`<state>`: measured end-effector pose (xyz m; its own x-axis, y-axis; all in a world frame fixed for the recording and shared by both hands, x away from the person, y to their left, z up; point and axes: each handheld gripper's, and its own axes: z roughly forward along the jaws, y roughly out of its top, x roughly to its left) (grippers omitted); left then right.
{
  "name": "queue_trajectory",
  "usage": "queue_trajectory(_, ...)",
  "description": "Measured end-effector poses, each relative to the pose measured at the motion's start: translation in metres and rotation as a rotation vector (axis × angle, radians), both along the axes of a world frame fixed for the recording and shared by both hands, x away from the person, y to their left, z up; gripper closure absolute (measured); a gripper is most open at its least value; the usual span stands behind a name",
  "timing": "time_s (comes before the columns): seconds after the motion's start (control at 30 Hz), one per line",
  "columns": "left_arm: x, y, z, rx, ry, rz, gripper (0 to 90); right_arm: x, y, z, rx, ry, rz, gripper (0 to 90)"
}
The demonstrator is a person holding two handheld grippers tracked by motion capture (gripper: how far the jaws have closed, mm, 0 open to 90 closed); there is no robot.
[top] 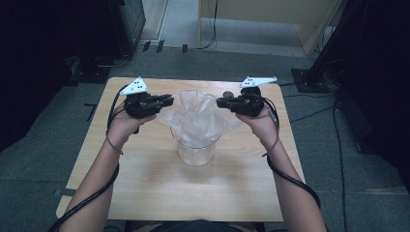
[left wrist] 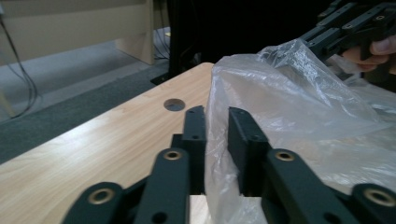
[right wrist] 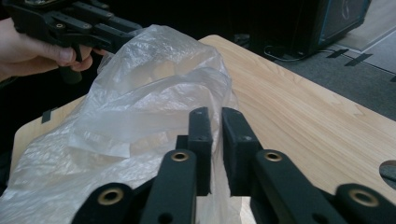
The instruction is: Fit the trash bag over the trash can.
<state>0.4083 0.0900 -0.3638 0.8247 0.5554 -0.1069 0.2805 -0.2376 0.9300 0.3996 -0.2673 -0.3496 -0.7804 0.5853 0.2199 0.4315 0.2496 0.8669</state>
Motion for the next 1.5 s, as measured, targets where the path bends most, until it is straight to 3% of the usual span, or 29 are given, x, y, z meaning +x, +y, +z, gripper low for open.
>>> queue_trajectory(0.1,0.002,-0.001,-0.005,0.005,0.041,-0.008,87.4,0.003,0.002,-0.003,0.019,0.040,-0.009,87.7)
queue_trajectory(0.2,0.002,-0.003,-0.011,0.021,0.069,-0.019,88.1,0.005,0.004,-0.008,-0.001,0.058,-0.009,88.3)
queue_trajectory(0.5,0.002,-0.008,-0.025,0.042,0.105,-0.046,88.4,0.004,0.005,-0.015,-0.024,0.075,0.002,88.6)
queue_trajectory(0.67,0.011,-0.006,-0.030,0.022,0.116,-0.009,87.2,0.008,0.006,-0.019,-0.016,0.070,-0.013,86.9)
queue_trajectory(0.77,0.015,-0.005,-0.037,0.023,0.139,0.011,86.8,0.013,0.005,-0.025,-0.013,0.070,-0.053,86.3)
queue_trajectory(0.87,0.016,-0.006,-0.044,0.027,0.153,0.019,87.1,0.016,0.003,-0.036,-0.026,0.093,-0.092,88.7)
queue_trajectory(1.13,0.013,-0.006,-0.061,0.020,0.190,0.013,87.8,0.019,0.003,-0.058,-0.069,0.146,-0.102,89.0)
queue_trajectory(1.27,0.012,-0.006,-0.066,0.018,0.202,0.004,88.1,0.019,0.007,-0.069,-0.104,0.186,-0.070,89.2)
queue_trajectory(1.5,0.011,-0.005,-0.072,0.019,0.228,-0.002,88.8,0.017,0.012,-0.075,-0.156,0.208,-0.045,89.8)
